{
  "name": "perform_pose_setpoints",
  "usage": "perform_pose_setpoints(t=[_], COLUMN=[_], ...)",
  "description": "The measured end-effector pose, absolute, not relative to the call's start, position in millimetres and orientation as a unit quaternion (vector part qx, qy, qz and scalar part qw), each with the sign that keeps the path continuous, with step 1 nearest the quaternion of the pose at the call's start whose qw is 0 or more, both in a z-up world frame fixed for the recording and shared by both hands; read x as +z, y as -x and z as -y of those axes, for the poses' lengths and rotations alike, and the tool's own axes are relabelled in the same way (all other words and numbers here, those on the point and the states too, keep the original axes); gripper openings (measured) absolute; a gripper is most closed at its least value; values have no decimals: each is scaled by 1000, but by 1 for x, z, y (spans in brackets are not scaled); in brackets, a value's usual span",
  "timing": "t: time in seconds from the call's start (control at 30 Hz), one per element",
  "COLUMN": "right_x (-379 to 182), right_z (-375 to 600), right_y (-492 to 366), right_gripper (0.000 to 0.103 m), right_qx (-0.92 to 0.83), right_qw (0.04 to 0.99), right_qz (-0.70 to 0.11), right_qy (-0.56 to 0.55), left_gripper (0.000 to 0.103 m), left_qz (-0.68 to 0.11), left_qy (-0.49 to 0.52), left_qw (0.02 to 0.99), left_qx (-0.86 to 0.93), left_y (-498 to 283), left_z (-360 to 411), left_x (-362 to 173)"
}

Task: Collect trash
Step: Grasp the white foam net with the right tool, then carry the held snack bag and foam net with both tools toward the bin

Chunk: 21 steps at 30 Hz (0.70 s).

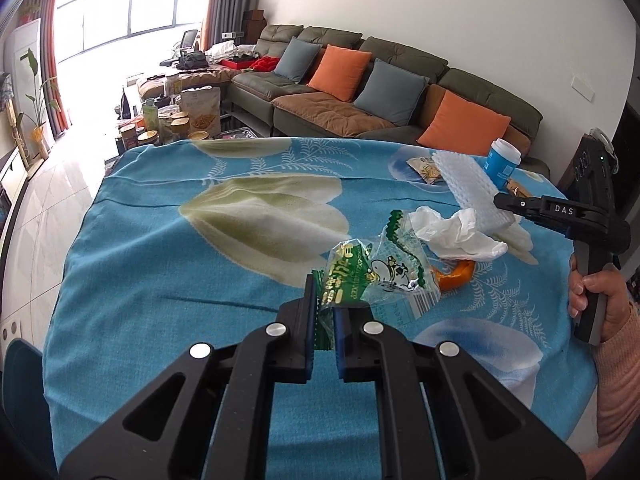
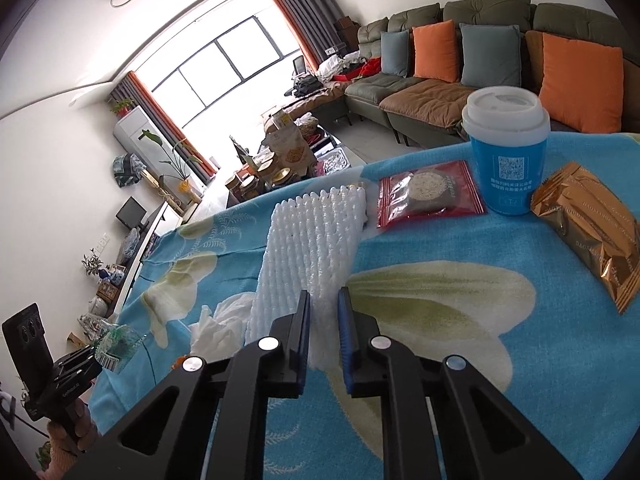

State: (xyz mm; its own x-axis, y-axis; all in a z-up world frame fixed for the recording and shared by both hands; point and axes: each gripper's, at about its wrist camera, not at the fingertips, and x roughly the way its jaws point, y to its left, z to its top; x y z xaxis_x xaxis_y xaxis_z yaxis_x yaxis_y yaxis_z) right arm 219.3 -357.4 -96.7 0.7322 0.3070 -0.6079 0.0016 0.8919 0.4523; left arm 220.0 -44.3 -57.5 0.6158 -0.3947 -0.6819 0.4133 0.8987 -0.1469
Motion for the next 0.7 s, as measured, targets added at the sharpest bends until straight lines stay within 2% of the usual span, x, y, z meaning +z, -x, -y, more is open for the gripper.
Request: perform_pose_setpoints(t=[0.33,0.7], right_x=[-62,-59], right_z=[328,249], right_y=[-185,-174], right_gripper=[12,12], right_qx=[137,234], right_qw=[921,902], right_qz=[-303,-319], right_qy=[-204,-173], left_gripper=[8,8], left_qz=[-361,-351], left_qy=[-1,28], left_qw=[913,924], left_qx=[-187,-147], left_y=[-177,-133], left_z=[-1,-49], left_x=[-44,-39])
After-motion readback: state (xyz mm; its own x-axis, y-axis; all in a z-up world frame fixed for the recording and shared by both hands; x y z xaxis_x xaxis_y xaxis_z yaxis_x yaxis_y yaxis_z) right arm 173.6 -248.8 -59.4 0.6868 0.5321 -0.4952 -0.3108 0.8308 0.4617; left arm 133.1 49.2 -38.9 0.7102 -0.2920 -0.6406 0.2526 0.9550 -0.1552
